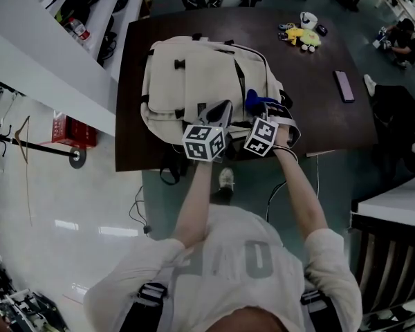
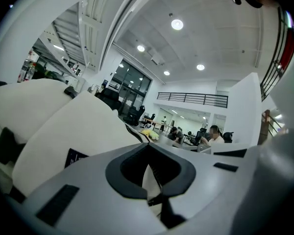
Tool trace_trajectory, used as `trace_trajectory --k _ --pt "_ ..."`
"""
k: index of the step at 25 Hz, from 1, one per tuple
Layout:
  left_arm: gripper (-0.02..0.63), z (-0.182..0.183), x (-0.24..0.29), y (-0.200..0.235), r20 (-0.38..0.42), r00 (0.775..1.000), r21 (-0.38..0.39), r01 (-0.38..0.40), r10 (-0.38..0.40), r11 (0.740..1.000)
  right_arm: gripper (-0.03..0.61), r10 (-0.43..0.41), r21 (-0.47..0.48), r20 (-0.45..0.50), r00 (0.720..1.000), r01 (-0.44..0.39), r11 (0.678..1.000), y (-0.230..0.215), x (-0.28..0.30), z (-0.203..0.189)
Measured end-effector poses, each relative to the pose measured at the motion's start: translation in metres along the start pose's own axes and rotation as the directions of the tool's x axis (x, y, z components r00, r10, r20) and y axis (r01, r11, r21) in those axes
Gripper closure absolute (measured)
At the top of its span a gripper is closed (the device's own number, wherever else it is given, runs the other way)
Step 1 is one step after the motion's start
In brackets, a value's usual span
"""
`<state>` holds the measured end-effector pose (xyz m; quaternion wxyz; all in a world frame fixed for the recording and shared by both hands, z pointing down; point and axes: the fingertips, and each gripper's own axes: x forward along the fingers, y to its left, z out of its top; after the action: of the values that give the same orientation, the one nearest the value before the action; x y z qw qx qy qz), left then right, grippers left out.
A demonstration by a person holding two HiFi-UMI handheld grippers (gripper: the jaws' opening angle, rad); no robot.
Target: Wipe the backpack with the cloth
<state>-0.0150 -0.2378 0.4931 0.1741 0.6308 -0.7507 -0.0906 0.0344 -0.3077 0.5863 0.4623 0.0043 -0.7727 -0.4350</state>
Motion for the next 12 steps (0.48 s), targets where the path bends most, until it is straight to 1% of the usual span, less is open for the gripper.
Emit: trace_trajectory --k 7,12 --pt "0.609 -0.015 -0.023 -0.006 -0.028 1.000 0.011 -0.006 0.006 1.000 0.537 -0.010 -0.054 -0.014 1.000 0.010 0.998 0.029 -0.020 0.002" --pt "0.609 -0.020 -0.034 -0.011 -0.029 1.000 0.023 -0.008 0.008 1.000 0.537 -0.010 -0.042 -0.010 1.000 0.010 0.999 0.044 -0.031 0.003"
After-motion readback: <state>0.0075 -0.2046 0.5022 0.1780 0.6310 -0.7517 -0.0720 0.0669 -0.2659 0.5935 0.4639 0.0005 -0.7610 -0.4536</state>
